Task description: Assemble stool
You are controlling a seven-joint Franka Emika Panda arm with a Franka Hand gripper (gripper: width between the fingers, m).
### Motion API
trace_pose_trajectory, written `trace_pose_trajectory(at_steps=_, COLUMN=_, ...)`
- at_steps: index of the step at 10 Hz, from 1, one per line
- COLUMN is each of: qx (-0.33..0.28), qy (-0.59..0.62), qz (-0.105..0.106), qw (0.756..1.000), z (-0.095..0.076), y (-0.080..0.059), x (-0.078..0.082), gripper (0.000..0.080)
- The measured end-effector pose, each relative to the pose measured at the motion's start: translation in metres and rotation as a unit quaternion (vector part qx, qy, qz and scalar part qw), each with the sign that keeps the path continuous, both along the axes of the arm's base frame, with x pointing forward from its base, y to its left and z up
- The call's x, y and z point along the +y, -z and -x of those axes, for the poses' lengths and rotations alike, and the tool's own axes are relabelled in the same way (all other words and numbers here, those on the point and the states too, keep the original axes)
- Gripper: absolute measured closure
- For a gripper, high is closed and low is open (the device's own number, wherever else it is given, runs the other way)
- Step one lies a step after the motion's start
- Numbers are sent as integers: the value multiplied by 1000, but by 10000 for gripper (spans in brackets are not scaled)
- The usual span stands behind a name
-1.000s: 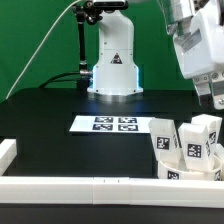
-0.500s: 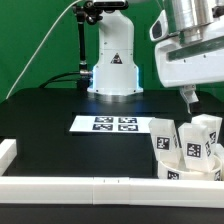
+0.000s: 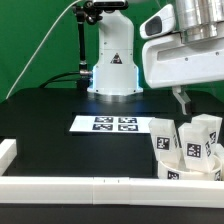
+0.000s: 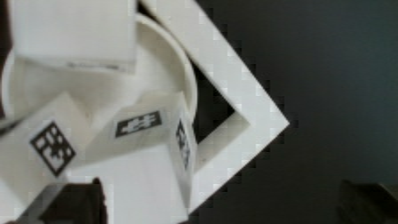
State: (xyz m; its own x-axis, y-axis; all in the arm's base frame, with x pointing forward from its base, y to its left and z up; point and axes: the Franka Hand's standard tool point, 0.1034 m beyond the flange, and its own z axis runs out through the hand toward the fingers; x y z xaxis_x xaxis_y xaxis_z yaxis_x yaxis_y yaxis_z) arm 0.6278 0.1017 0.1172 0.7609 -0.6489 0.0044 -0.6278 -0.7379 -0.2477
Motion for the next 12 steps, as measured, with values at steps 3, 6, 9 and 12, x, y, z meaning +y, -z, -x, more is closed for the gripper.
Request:
trace_pose_trajectory(at_steps=3, qx=-12, qy=-280, qz=56, qw=958, z=-1, y=-2, x=1, gripper=150)
trace_pose_trajectory(at_steps=6, qx=-26, qy=-347, qz=68, qw=935, z=-2, y=-1, x=-3, gripper=150)
trace_pose_trajectory(at_steps=9, qx=-44, qy=-537, qz=111, qw=835, z=-3, y=3, x=-9, gripper=150)
trace_pose_trajectory(at_steps=12, qx=-38, qy=-647, qz=136, qw=749, z=1, y=10, x=-8, gripper=150)
